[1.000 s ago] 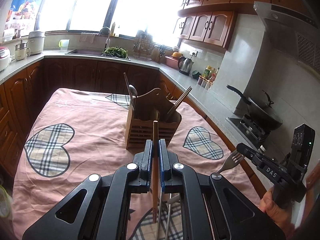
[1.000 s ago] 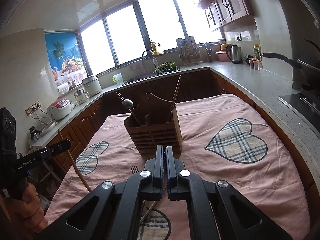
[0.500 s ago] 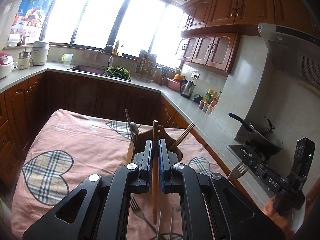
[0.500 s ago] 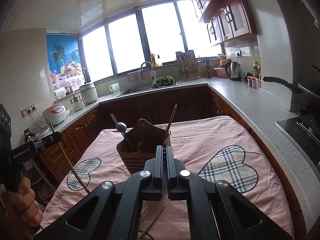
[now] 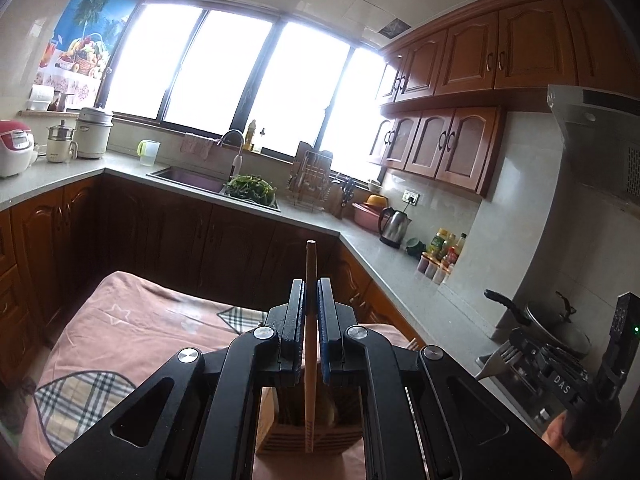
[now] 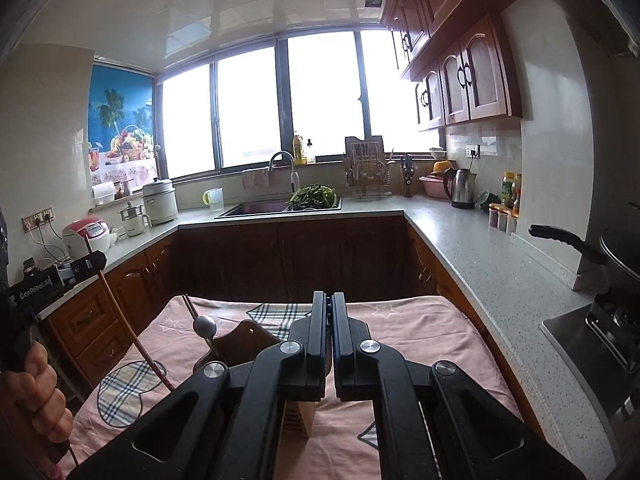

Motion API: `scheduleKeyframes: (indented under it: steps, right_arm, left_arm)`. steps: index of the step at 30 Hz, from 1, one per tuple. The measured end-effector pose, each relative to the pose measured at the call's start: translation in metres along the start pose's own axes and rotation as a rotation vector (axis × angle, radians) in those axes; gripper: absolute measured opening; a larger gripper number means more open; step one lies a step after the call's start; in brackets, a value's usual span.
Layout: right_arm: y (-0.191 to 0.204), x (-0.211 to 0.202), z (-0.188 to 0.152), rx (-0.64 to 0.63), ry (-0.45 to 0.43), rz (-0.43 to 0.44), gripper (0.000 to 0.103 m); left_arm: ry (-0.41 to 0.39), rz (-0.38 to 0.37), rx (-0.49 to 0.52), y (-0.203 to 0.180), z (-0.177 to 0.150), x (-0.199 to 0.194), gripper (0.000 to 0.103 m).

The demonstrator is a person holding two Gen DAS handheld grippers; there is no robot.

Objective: Organize utensils
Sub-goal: 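Lower the chopstick and fork into the holder and open both tools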

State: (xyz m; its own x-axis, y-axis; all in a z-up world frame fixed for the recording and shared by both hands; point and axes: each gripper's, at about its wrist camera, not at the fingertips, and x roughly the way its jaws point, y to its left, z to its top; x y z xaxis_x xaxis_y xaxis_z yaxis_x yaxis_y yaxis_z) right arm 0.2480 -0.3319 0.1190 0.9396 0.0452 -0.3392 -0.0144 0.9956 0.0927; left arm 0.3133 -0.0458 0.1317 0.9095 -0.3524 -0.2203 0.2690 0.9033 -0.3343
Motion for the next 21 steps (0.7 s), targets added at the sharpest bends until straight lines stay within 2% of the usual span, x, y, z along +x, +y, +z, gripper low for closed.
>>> scheduleKeyframes:
  steps: [5, 8, 13, 21]
  right_arm:
    - [0.005, 0.026, 0.006, -0.047, 0.004, -0.02, 0.002]
    - [0.01, 0.041, 0.003, -0.081, 0.017, -0.034, 0.002]
    - [0.013, 0.071, -0.009, -0.116, 0.065, -0.036, 0.002]
    - [0.019, 0.111, -0.037, -0.115, 0.172, 0.007, 0.002]
  left_arm:
    - [-0.023, 0.037, -0.002, 0.004, 0.004, 0.029, 0.005]
    - [-0.01, 0.051, -0.009, 0.01, -0.002, 0.048, 0.005]
    - [0.046, 0.072, -0.011, 0.017, -0.024, 0.076, 0.005]
    - [0.141, 0.089, 0.004, 0.022, -0.06, 0.104, 0.005]
